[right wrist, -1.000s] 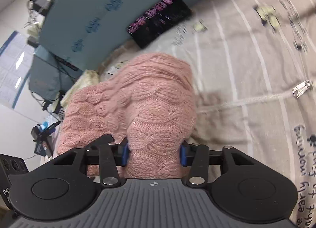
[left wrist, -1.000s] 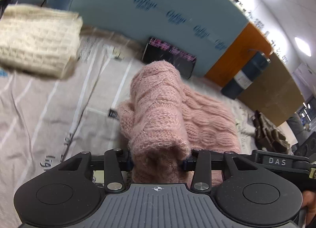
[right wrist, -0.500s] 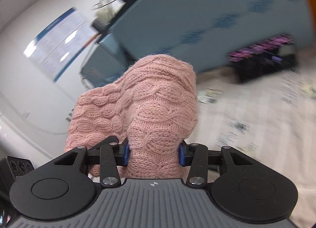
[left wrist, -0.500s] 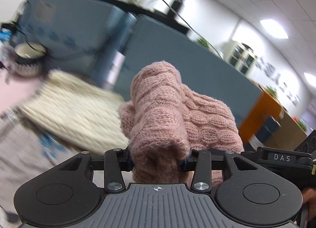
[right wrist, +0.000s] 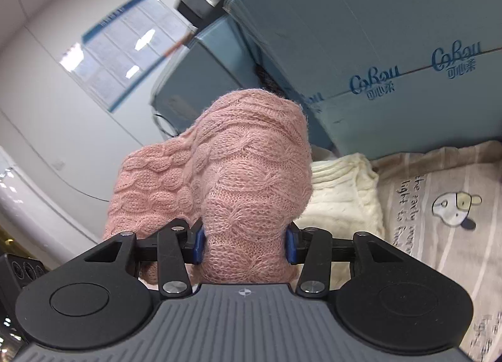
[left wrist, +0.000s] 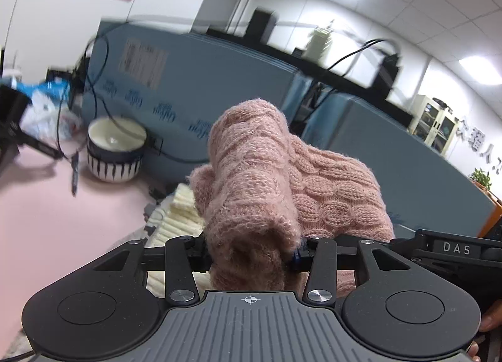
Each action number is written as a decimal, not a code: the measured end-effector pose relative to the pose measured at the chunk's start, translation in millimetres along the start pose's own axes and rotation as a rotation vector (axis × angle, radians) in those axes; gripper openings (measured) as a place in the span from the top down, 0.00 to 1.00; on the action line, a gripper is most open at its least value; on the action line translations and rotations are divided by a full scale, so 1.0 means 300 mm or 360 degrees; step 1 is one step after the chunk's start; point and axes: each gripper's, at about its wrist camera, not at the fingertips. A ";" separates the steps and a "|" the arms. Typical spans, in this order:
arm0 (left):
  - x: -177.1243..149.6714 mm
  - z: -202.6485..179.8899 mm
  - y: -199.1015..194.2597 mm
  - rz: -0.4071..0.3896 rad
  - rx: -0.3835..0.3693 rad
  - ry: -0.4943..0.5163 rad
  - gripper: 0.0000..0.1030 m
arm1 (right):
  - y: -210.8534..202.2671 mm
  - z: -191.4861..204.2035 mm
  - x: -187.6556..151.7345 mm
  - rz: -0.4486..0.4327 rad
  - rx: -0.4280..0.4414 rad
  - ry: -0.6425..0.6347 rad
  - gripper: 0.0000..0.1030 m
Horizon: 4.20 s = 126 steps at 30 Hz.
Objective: Fold clothes
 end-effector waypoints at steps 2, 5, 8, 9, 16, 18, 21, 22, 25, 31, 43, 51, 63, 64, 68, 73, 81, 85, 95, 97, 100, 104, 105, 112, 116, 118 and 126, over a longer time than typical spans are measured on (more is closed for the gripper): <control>0.010 0.028 0.065 0.0037 0.0007 -0.0014 0.56 | 0.049 -0.023 0.020 0.0028 -0.0061 0.0021 0.58; 0.023 0.072 0.162 0.0095 0.0018 -0.0038 0.53 | 0.101 -0.075 0.022 0.0068 -0.0132 0.0043 0.58; 0.035 0.089 0.214 0.0078 0.0067 -0.0053 0.44 | 0.132 -0.112 0.024 0.0083 -0.0193 0.0050 0.49; 0.039 0.093 0.229 0.0068 0.0085 -0.0057 0.35 | 0.133 -0.119 0.026 0.0073 -0.0193 0.0045 0.45; 0.042 0.101 0.340 0.0055 0.0198 -0.0035 0.17 | 0.157 -0.186 0.049 0.0002 -0.0333 0.0056 0.17; 0.034 0.099 0.357 0.0062 0.0233 -0.0029 0.13 | 0.179 -0.207 0.053 0.0021 -0.0346 0.0077 0.12; 0.030 0.100 0.363 0.0055 0.0247 -0.0031 0.10 | 0.197 -0.235 0.050 0.0039 -0.0333 0.0122 0.07; 0.030 0.099 0.361 0.0052 0.0255 -0.0024 0.10 | 0.199 -0.237 0.048 0.0043 -0.0327 0.0121 0.07; 0.032 0.089 0.346 0.0040 0.0282 -0.0018 0.09 | 0.193 -0.223 0.047 0.0052 -0.0315 0.0092 0.07; 0.045 0.051 0.288 0.0002 0.0356 0.0003 0.09 | 0.136 -0.163 0.041 0.0039 -0.0318 0.0073 0.07; -0.013 -0.058 -0.011 -0.0147 0.0375 0.0032 0.04 | -0.102 0.017 -0.019 -0.0118 -0.0278 -0.0022 0.06; -0.105 -0.154 -0.216 -0.0199 0.0360 0.0015 0.01 | -0.304 0.158 -0.120 -0.0207 -0.0215 -0.0202 0.03; -0.212 -0.301 -0.469 -0.0300 0.0391 0.0035 0.00 | -0.561 0.249 -0.287 -0.0314 -0.0189 -0.0354 0.00; -0.220 -0.313 -0.481 -0.0301 0.0407 0.0046 0.00 | -0.576 0.252 -0.300 -0.0318 -0.0194 -0.0365 0.00; -0.249 -0.364 -0.509 -0.0286 0.0508 0.0076 0.00 | -0.642 0.253 -0.352 -0.0357 -0.0236 -0.0409 0.00; -0.296 -0.429 -0.516 -0.0283 0.0629 0.0061 0.00 | -0.705 0.234 -0.402 -0.0414 -0.0330 -0.0416 0.00; -0.362 -0.492 -0.507 -0.0248 0.0673 0.0072 0.00 | -0.754 0.187 -0.459 -0.0432 -0.0430 -0.0331 0.00; -0.375 -0.487 -0.502 -0.0174 0.0699 0.0045 0.00 | -0.750 0.176 -0.483 -0.0404 -0.0468 -0.0294 0.00; -0.406 -0.447 -0.494 -0.0089 0.0728 -0.0003 0.00 | -0.701 0.198 -0.526 -0.0348 -0.0502 -0.0384 0.00; -0.410 -0.440 -0.491 -0.0080 0.0762 -0.0006 0.00 | -0.691 0.203 -0.530 -0.0337 -0.0497 -0.0403 0.00; -0.419 -0.425 -0.489 -0.0072 0.0777 -0.0012 0.00 | -0.667 0.201 -0.537 -0.0307 -0.0482 -0.0404 0.00; -0.423 -0.409 -0.479 -0.0059 0.0780 -0.0026 0.00 | -0.642 0.203 -0.540 -0.0277 -0.0481 -0.0437 0.00; -0.423 -0.408 -0.477 -0.0062 0.0781 -0.0027 0.00 | -0.638 0.204 -0.540 -0.0275 -0.0479 -0.0450 0.00; -0.439 -0.408 -0.435 -0.0026 0.0791 0.0012 0.00 | -0.594 0.190 -0.537 -0.0275 -0.0488 -0.0505 0.00; -0.435 -0.394 -0.429 -0.0003 0.0818 -0.0024 0.00 | -0.564 0.185 -0.529 -0.0220 -0.0469 -0.0526 0.00; -0.430 -0.388 -0.431 -0.0006 0.0841 -0.0041 0.00 | -0.556 0.186 -0.527 -0.0207 -0.0452 -0.0544 0.00; -0.403 -0.370 -0.434 -0.0008 0.0905 -0.0034 0.00 | -0.521 0.187 -0.518 -0.0166 -0.0424 -0.0557 0.00</control>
Point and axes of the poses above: each gripper's, at about its wrist camera, not at the fingertips, and y roughly the way its jaws point, z to its left, x to its top, and after that the axes turned 10 degrees about z, right-handed
